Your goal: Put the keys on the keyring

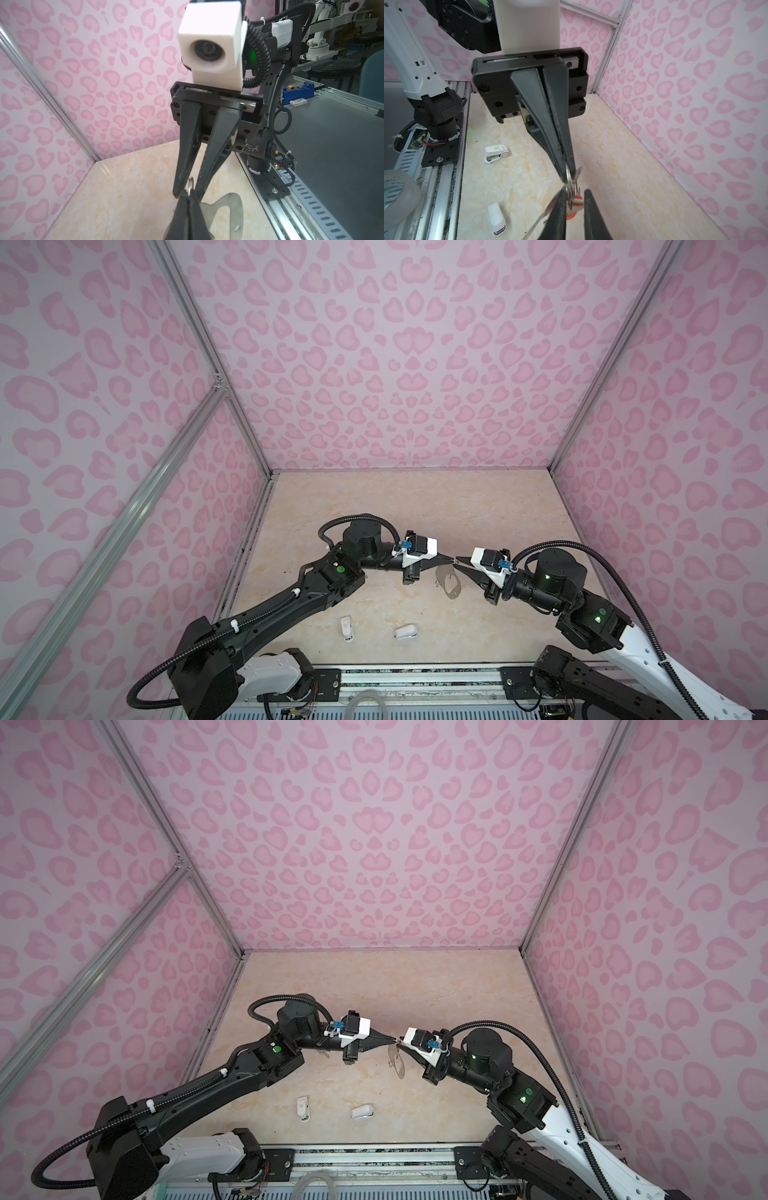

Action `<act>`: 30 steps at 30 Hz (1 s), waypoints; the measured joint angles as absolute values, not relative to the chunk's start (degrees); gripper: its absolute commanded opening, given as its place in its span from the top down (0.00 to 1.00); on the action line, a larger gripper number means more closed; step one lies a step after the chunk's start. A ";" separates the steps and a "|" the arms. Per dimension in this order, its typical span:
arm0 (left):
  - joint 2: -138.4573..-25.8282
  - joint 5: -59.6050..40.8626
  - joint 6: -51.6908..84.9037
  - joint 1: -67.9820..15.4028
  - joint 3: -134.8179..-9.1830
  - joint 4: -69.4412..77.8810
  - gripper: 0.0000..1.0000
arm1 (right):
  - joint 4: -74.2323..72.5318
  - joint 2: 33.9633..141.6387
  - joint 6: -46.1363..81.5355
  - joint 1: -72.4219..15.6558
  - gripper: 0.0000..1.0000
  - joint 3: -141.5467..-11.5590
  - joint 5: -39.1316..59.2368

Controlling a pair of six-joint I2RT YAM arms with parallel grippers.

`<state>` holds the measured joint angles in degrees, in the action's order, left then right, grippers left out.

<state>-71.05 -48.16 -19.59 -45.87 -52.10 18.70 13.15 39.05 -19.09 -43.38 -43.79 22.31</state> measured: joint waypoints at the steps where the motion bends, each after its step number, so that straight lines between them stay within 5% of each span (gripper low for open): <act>1: -71.05 -48.21 -19.59 -45.87 -52.12 18.61 0.97 | 13.15 39.09 -19.09 -43.38 0.84 -43.79 22.59; 10: -71.02 -48.40 -21.12 -45.82 -52.21 17.43 0.96 | 13.15 39.09 -18.31 -43.38 0.99 -43.81 23.75; 14: -71.00 -47.97 -22.65 -45.80 -53.56 13.93 0.67 | 13.61 39.33 -18.48 -43.38 1.00 -44.12 23.97; 18: -70.08 -44.27 -27.38 -45.87 -57.06 5.37 0.60 | 15.90 40.16 -18.48 -43.38 1.00 -46.13 23.18; 30: -70.30 -28.97 -44.66 -51.03 -65.10 -14.09 0.63 | 24.91 44.60 -17.63 -43.38 1.00 -51.11 21.23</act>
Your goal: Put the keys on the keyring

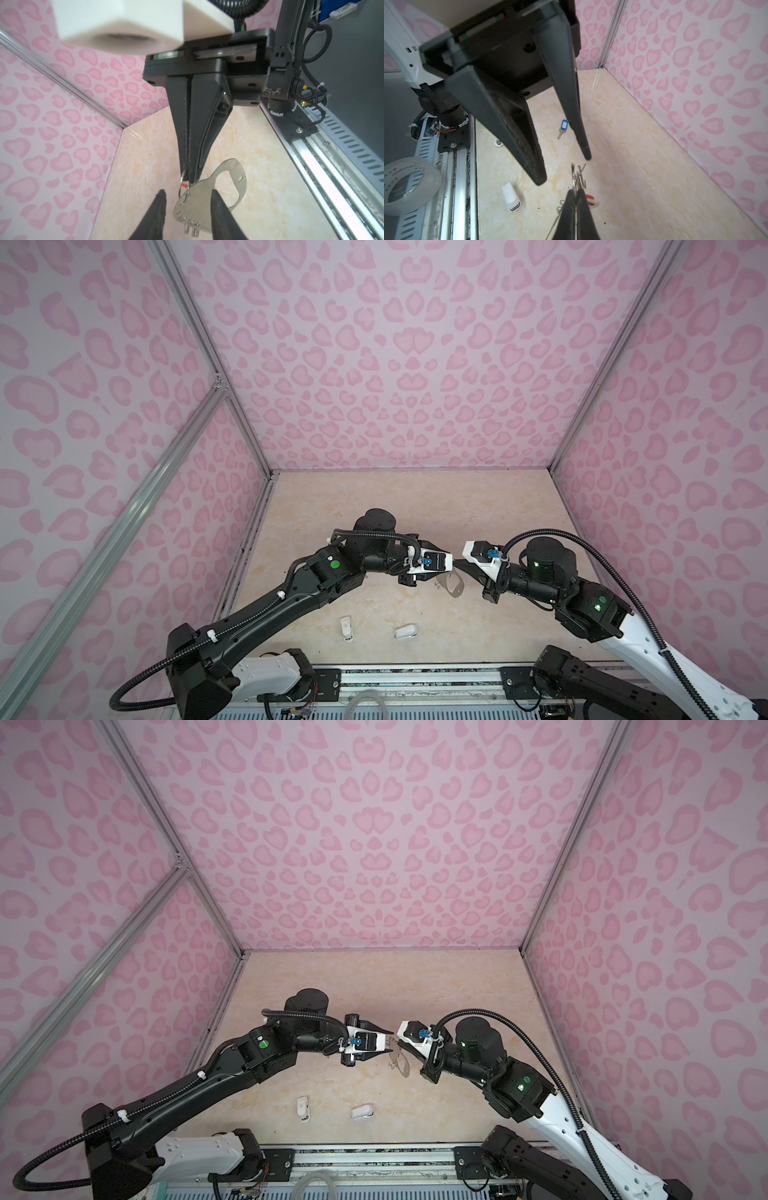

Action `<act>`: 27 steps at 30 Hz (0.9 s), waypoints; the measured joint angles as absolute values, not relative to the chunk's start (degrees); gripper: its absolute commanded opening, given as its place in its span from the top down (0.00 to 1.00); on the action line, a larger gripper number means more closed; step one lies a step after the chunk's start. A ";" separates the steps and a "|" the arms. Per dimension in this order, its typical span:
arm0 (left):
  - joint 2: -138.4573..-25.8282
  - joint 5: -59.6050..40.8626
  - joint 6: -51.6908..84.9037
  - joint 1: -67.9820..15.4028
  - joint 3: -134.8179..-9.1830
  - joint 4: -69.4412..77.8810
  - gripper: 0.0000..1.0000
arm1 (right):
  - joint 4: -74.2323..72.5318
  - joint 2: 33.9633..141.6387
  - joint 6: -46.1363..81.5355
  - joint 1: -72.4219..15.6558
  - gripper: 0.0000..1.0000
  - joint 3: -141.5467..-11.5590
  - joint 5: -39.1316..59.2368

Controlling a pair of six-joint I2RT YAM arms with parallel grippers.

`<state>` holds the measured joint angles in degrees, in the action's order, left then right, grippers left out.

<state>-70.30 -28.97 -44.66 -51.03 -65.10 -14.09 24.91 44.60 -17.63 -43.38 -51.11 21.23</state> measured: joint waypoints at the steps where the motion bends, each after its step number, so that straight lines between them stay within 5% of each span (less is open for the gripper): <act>1: -70.54 -28.03 -45.32 -51.31 -65.36 -14.70 0.63 | 25.28 44.69 -17.61 -43.35 1.00 -51.20 21.23; 15: -72.16 -21.04 -50.26 -55.09 -67.37 -17.41 0.81 | 26.52 46.81 -17.17 -43.38 1.00 -51.86 22.11; 21: -72.90 -19.99 -50.83 -55.24 -67.92 -17.85 0.97 | 26.94 47.33 -17.50 -43.40 1.00 -51.94 21.63; 27: -73.28 -20.05 -50.72 -55.31 -68.14 -17.85 0.97 | 26.48 45.50 -17.89 -43.38 0.74 -51.29 20.95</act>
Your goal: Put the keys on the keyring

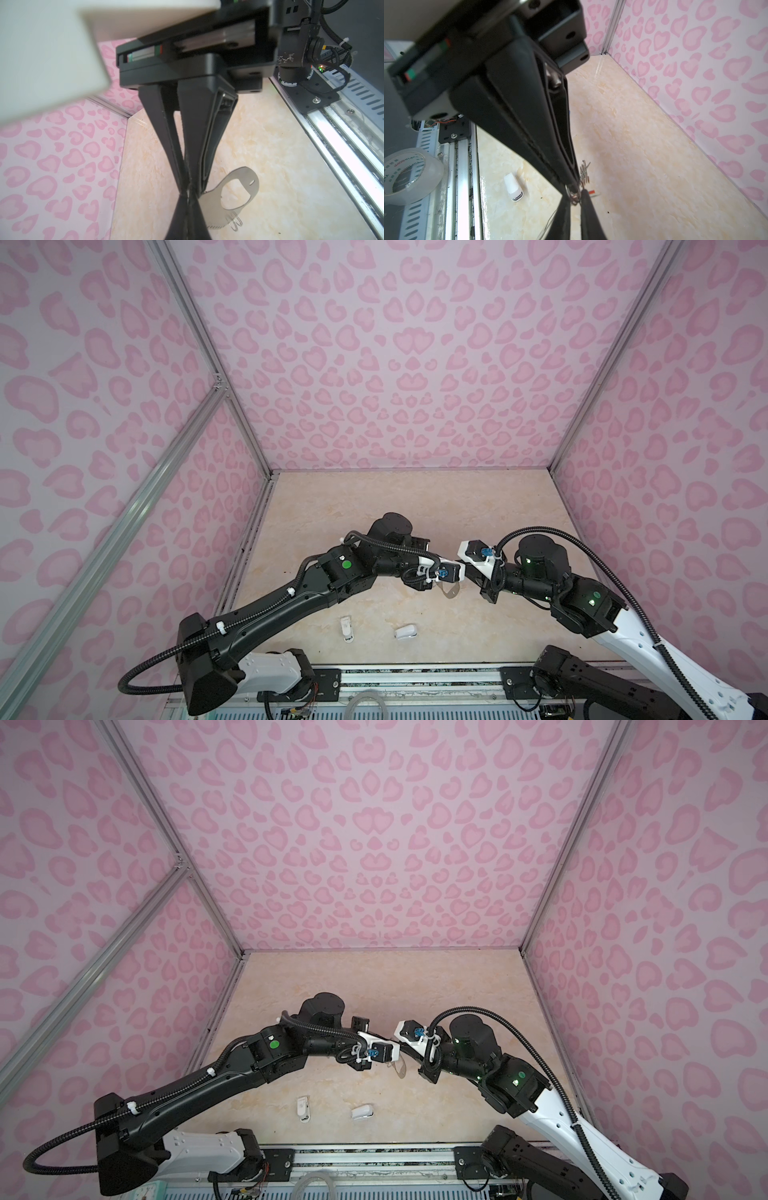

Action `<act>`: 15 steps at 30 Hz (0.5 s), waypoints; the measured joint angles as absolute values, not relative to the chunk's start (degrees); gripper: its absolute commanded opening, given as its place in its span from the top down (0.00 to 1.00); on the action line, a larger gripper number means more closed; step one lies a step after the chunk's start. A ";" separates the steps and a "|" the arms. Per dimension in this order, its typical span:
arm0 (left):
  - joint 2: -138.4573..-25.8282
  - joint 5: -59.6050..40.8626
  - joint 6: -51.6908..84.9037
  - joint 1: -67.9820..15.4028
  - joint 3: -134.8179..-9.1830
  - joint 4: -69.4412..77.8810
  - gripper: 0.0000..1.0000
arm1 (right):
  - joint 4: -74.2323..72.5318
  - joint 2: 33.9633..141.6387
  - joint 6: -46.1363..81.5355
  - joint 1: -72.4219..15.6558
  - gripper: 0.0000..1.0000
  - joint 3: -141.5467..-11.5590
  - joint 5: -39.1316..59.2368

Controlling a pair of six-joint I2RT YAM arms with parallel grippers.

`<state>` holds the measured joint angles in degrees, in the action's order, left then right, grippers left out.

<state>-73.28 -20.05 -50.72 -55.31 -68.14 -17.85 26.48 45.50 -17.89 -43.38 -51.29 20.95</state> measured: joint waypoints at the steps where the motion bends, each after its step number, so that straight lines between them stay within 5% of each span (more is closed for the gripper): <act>1: -73.28 -20.53 -50.46 -55.20 -68.14 -17.87 0.97 | 25.98 44.53 -18.41 -43.38 0.73 -50.72 20.91; 15: -69.56 -38.54 -30.94 -47.22 -56.90 3.62 0.97 | 18.17 33.98 -20.16 -43.51 0.76 -43.66 16.10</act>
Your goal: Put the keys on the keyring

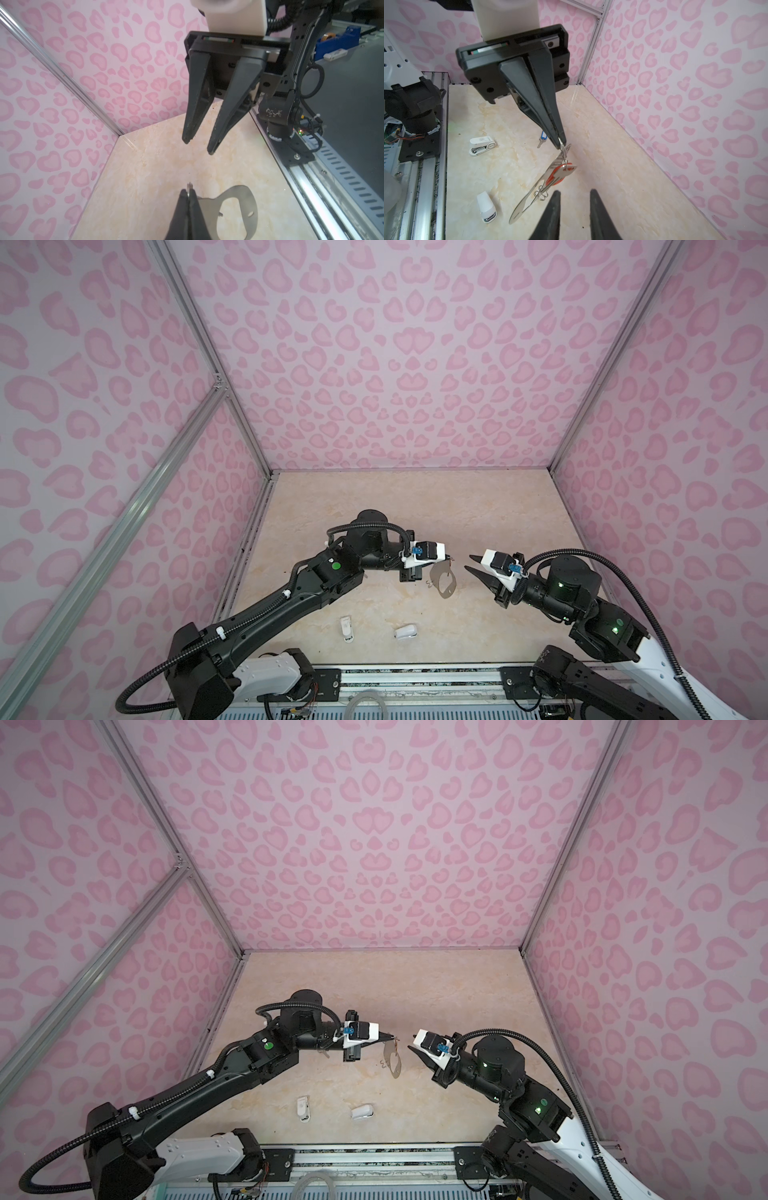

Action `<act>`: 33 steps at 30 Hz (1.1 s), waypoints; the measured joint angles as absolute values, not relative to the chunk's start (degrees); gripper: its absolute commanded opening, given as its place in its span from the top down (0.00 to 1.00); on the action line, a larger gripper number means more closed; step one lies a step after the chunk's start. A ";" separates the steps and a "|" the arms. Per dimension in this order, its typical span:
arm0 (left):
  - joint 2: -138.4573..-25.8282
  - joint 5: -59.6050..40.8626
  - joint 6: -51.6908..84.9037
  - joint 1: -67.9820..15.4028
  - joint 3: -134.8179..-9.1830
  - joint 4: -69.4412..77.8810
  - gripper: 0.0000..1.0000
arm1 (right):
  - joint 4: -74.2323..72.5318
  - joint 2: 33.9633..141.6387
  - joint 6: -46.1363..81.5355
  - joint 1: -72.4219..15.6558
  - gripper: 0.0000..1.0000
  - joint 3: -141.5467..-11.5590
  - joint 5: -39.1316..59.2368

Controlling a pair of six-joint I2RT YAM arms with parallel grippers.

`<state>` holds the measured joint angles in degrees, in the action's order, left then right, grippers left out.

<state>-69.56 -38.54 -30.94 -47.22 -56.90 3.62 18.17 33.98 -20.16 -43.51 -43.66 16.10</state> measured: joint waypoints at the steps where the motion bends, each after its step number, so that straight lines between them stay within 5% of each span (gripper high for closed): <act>1: -69.49 -39.57 -28.95 -47.09 -55.86 6.33 0.97 | 17.34 33.82 -20.18 -43.68 0.77 -43.27 16.12; 12: -69.38 -43.53 -15.03 -45.80 -51.22 24.45 0.97 | 11.75 37.01 -21.87 -48.29 0.82 -43.55 13.93; 33: -69.65 -45.19 -13.15 -45.50 -51.16 26.63 0.97 | 10.20 35.73 -24.34 -48.64 0.82 -43.75 9.91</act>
